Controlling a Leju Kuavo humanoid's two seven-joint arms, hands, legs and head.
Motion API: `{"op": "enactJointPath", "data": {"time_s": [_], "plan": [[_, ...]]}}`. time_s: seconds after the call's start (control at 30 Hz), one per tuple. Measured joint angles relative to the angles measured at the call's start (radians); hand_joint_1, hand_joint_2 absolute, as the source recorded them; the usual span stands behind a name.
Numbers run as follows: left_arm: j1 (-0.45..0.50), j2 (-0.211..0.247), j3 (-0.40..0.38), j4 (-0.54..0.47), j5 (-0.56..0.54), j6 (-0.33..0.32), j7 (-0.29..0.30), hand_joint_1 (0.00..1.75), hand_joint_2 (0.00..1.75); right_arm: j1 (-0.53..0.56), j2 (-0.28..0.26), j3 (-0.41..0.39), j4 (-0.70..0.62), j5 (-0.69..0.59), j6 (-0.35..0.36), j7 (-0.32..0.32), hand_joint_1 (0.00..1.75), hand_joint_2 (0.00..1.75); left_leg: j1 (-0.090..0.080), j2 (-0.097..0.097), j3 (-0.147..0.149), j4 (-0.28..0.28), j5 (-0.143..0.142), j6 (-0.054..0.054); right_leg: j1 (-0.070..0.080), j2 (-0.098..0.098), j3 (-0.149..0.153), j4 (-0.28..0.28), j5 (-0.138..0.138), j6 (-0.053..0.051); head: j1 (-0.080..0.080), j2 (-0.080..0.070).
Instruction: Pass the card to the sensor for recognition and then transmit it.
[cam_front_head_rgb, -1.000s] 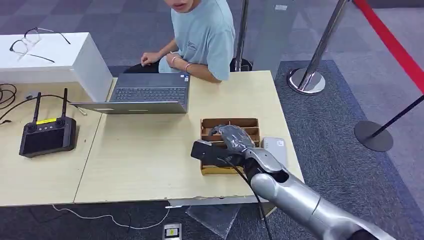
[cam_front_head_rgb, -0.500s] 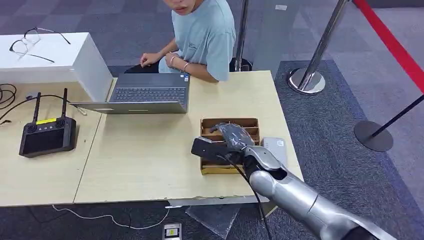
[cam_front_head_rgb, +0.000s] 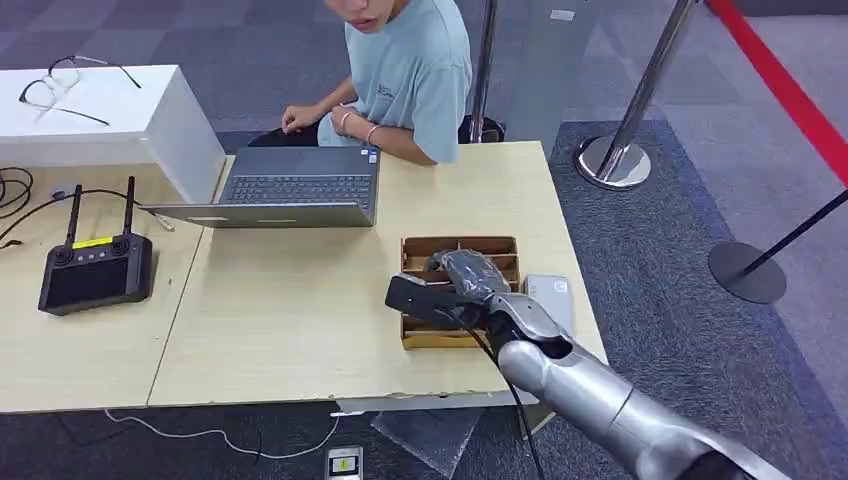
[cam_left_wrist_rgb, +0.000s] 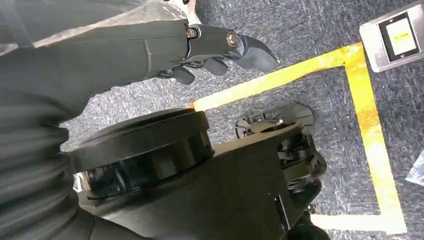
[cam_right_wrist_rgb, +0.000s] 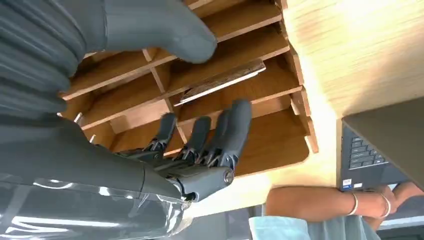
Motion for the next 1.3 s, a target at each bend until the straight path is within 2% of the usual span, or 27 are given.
{"op": "enactJointPath", "data": {"time_s": [0.1,0.6,1.0,1.3], "plan": [[0.000,0.000,0.000,0.000,0.000,0.000,0.000,0.00,1.75,0.001,0.001,0.000,0.003,0.000,-0.002,0.000,1.75,1.75,0.000,0.000,0.000,0.000,0.000,0.000,0.000,0.000,0.000,0.000,0.000,0.000,0.000,0.000],[0.000,0.000,0.000,0.000,0.002,0.000,0.000,0.00,1.75,0.002,0.002,-0.001,0.003,0.008,-0.040,-0.013,1.75,1.75,0.000,0.000,0.000,0.000,0.000,0.000,0.000,0.000,0.000,0.000,0.000,0.000,0.000,0.000],[0.000,-0.002,-0.001,0.000,-0.005,0.000,-0.005,0.00,1.75,-0.020,0.019,-0.005,-0.011,0.076,-0.179,-0.074,1.75,1.75,0.000,0.000,0.000,0.000,0.000,0.000,0.000,0.000,0.000,0.000,0.000,0.000,0.000,0.000],[0.000,-0.002,-0.006,0.000,-0.020,0.000,-0.012,0.00,1.75,-0.099,0.042,-0.012,-0.053,0.168,-0.218,-0.071,1.75,1.75,0.000,0.000,0.000,0.000,0.000,0.000,0.000,0.000,0.000,0.000,0.000,0.000,0.000,0.000]]}}
